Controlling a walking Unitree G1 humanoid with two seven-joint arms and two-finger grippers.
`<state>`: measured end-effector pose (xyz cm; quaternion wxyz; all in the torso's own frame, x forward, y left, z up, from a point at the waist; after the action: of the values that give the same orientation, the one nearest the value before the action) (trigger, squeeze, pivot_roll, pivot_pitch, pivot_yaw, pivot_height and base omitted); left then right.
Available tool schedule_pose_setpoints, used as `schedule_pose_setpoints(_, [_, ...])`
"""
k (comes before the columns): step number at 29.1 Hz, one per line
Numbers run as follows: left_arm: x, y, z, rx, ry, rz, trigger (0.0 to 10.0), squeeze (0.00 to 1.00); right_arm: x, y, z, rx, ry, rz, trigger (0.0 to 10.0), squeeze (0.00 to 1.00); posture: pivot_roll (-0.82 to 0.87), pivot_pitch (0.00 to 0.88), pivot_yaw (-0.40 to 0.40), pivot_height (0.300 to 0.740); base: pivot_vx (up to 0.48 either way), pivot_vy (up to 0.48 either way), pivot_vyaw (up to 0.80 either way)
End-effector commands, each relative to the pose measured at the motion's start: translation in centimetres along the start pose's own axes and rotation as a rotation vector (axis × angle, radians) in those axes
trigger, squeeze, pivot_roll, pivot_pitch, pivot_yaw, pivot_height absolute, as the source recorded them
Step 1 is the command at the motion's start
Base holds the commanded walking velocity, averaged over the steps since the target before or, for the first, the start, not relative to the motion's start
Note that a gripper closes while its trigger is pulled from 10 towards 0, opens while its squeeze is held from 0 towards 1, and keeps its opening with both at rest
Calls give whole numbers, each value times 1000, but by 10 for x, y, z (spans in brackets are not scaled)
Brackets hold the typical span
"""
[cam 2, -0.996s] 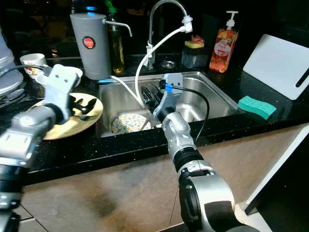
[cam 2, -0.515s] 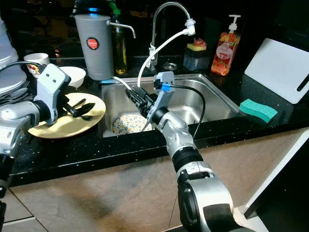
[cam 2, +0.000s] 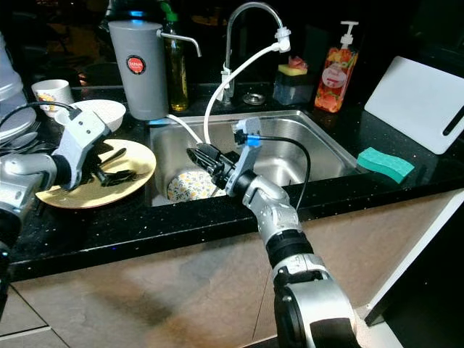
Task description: Kitchen organization
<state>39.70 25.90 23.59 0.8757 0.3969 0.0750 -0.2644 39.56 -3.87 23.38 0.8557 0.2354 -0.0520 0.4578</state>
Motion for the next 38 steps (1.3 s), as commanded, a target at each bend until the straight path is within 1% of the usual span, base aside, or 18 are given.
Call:
schedule_pose_setpoints(1, [-5,8,-2,44,34,13,10000,0,-1,1,1,-1,7,13,10000,0,35,25,-59,740,0,0,0])
schedule_pose_setpoints(3, [-4,8,-3,46,40,8,10000,0,-1,2,1,-1,10,16,10000,0,35,29,-59,740,0,0,0])
schedule_pose_setpoints(5, [-2,3,-9,52,74,-27,10000,0,-1,3,0,0,18,24,10000,0,34,33,-59,740,0,0,0])
schedule_pose_setpoints(8, [-2,1,-14,70,110,-39,10000,0,-1,4,0,1,22,28,10000,0,34,33,-59,740,0,0,0])
schedule_pose_setpoints(10, [-1,0,-19,87,145,-34,10000,0,-1,4,0,2,26,30,10000,0,34,33,-59,740,0,0,0])
schedule_pose_setpoints(12, [-1,0,-20,99,156,-28,10000,0,-1,5,0,2,28,31,10000,0,34,33,-59,740,0,0,0])
schedule_pose_setpoints(15, [-1,3,-21,120,172,12,10000,0,-2,5,1,3,29,32,10000,0,31,37,-58,740,0,0,0])
schedule_pose_setpoints(16, [-1,3,-21,122,173,14,8118,0,-2,5,1,4,29,32,10000,0,31,37,-58,740,0,0,0])
schedule_pose_setpoints(17, [-1,3,-21,122,173,14,8118,0,-2,5,1,4,29,32,10000,0,31,37,-58,740,0,0,0])
schedule_pose_setpoints(18, [0,4,-19,111,156,15,5882,0,-2,5,1,6,29,31,10000,0,31,37,-58,740,0,0,0])
schedule_pose_setpoints(19, [0,4,-19,111,156,15,5882,0,-2,5,1,6,29,31,10000,0,31,37,-58,740,0,0,0])
schedule_pose_setpoints(20, [0,6,-16,107,140,24,4824,0,-2,5,2,8,29,31,10000,0,28,38,-57,740,0,0,0])
schedule_pose_setpoints(22, [-1,16,-7,129,104,100,10000,0,-2,5,3,12,27,32,10000,0,29,39,-58,740,0,0,0])
schedule_pose_setpoints(25, [-3,27,2,139,73,186,10000,0,-3,5,5,17,26,30,10000,0,29,39,-58,740,0,0,0])
schedule_pose_setpoints(32, [-3,27,0,145,86,193,10000,0,-3,5,5,21,30,29,10000,0,29,39,-58,740,0,0,0])
schedule_pose_setpoints(35, [0,20,-7,115,101,168,10000,0,-4,4,3,25,34,25,10000,0,29,39,-58,740,0,0,0])
schedule_pose_setpoints(36, [1,15,-12,122,125,141,10000,0,-4,4,3,27,36,25,10000,0,29,39,-58,740,0,0,0])
schedule_pose_setpoints(38, [2,12,-15,128,142,123,10000,0,-4,4,2,27,38,25,10000,0,29,39,-58,740,0,0,0])
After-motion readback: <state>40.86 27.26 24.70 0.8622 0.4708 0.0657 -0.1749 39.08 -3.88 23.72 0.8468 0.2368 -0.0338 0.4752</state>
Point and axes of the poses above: a point about 5 cm out from each wrist's last joint towards the gripper, its own x axis pointing out of the wrist towards the gripper, its own z axis along the axis of the wrist's last joint, y = z × x, the point moved 2 cm from there along x, pointing out of the wrist towards the gripper, and after that the axes turned 12 degrees about x, right-handed, at the moved point
